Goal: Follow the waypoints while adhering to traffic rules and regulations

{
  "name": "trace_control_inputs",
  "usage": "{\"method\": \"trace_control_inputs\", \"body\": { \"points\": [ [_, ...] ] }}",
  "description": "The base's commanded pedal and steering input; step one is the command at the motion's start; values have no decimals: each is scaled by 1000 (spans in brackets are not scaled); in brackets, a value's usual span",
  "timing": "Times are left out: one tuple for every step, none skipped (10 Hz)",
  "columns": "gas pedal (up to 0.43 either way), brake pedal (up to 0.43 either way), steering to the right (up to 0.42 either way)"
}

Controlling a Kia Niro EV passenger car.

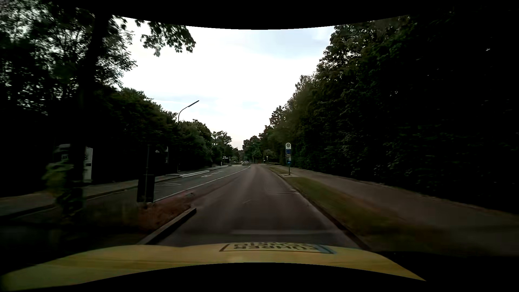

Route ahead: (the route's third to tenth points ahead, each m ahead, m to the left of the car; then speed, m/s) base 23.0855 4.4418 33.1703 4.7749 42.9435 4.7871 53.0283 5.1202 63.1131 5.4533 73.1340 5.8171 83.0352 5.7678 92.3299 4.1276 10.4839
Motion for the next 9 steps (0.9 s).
{"method": "trace_control_inputs", "body": {
  "points": [
    [67,0,-9],
    [67,0,-10],
    [67,0,-10],
    [47,0,-10],
    [20,0,-11],
    [0,0,-11],
    [0,0,-11],
    [0,0,-11],
    [0,0,-11]
  ]
}}
